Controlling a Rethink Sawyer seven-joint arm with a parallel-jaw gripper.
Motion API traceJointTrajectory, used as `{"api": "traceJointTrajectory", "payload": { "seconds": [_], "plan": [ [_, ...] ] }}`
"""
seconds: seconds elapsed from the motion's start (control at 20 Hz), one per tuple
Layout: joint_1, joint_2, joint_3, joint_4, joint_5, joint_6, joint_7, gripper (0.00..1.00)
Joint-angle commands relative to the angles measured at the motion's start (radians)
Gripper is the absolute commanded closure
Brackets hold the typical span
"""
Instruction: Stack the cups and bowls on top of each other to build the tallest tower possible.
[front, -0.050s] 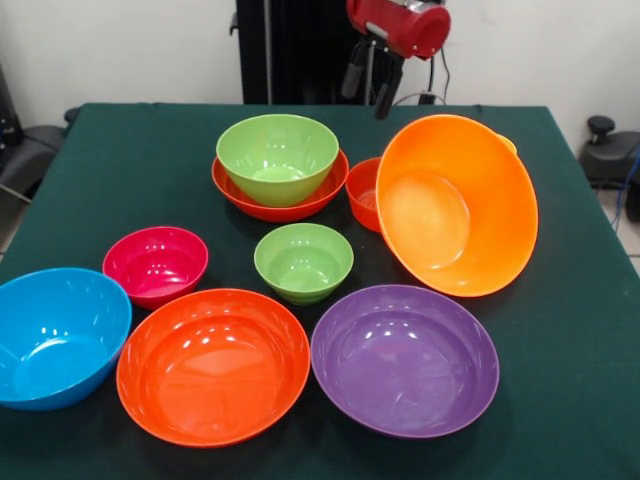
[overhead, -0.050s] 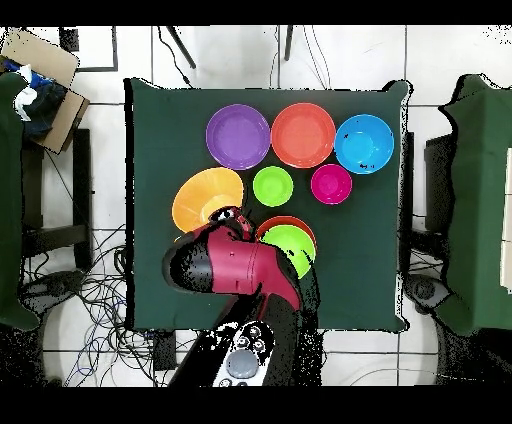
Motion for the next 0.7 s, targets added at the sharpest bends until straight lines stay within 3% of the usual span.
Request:
{"api": "traceJointTrajectory", "payload": {
  "seconds": [0.05,0.25,0.7],
  "plan": [
    [0.001,0.013,0.097,-0.011,-0.006,0.146,-0.003,0.0],
    [-0.021,0.009,0.122,0.019,0.005,0.121,0.003,0.0],
    [0.022,0.022,0.117,0.005,0.061,0.138,0.074,0.0]
  ]
}}
